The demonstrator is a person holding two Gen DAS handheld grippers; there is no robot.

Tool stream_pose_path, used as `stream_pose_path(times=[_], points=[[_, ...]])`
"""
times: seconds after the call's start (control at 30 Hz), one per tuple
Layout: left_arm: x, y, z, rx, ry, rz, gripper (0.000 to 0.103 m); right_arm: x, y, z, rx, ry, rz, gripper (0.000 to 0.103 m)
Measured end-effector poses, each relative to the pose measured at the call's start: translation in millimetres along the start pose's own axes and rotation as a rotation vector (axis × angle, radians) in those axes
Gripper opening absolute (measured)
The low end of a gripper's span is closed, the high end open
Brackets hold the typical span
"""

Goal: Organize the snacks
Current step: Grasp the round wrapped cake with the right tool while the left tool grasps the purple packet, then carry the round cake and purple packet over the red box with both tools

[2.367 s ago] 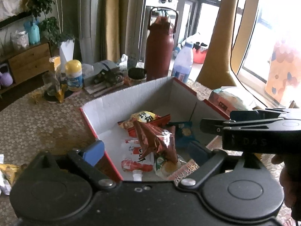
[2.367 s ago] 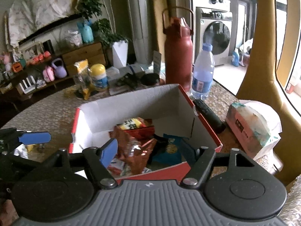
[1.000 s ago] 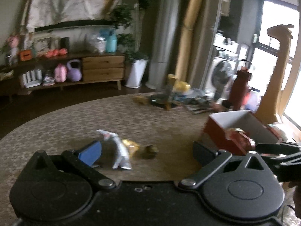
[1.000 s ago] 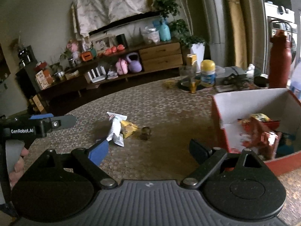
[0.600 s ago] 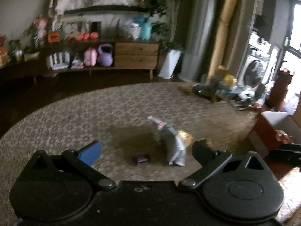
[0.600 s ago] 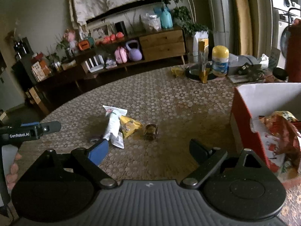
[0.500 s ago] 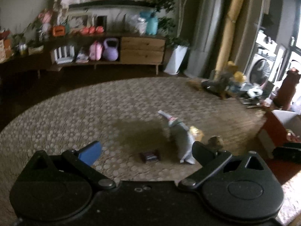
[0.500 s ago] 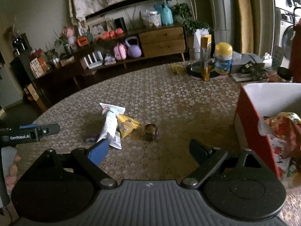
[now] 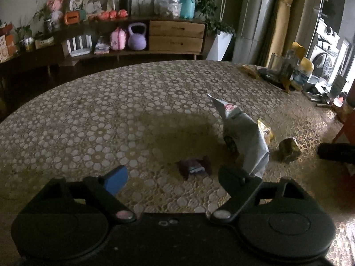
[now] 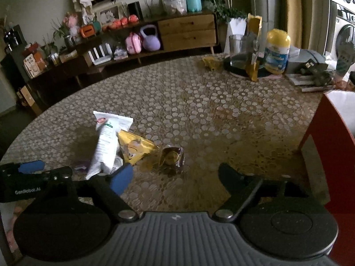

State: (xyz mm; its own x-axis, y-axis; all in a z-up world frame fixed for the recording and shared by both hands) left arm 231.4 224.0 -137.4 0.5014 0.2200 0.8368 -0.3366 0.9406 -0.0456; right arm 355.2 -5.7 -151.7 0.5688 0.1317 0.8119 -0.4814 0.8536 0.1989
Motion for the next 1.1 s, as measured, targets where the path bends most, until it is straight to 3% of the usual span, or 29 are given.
stream_pose_path(times=[0.57,0.63,0.83,0.87,0.93,1.0,1.1], points=[[-10,-19,-32,0.005,0.008,0.024,0.066,-10,6,-55,-0.035,0.039,0.011,0.062],[-9,-22,-33,0.009,0.002,0.010,0.063,-12,7,-58,-0.039,0.041,0.016,0.056],[-10,-26,-33,0.030,-0.015,-0.025,0.040,-15,10,-62,-0.039,0.037,0.035,0.042],[-11,-27,-32,0.027,-0.019,-0.029,0.031,-15,10,-63,-0.032,0.036,0.036,0.040],[-10,-26,-31,0.015,-0.025,-0.023,0.028,-15,12,-62,-0.021,0.035,0.040,0.034],[-9,-25,-30,0.010,-0.032,-0.023,0.022,-16,14,-61,-0.027,0.031,0.051,0.033],[-10,-23,-29,-0.007,-0.027,-0.010,0.021,-17,15,-57,-0.027,0.022,0.053,0.033]])
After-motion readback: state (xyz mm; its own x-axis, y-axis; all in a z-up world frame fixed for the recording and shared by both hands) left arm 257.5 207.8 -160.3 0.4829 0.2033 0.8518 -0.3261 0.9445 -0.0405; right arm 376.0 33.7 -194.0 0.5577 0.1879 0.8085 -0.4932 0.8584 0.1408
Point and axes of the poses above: each gripper's, at about its wrist camera, not at the fingertips, and z roughly against the way its jaws point, y to its left, x to its top, the point moved 2 cm from there along -z, roughly the way its jaws point, and after that the axes turned 12 degrees about -y, right-handed, at the moved point
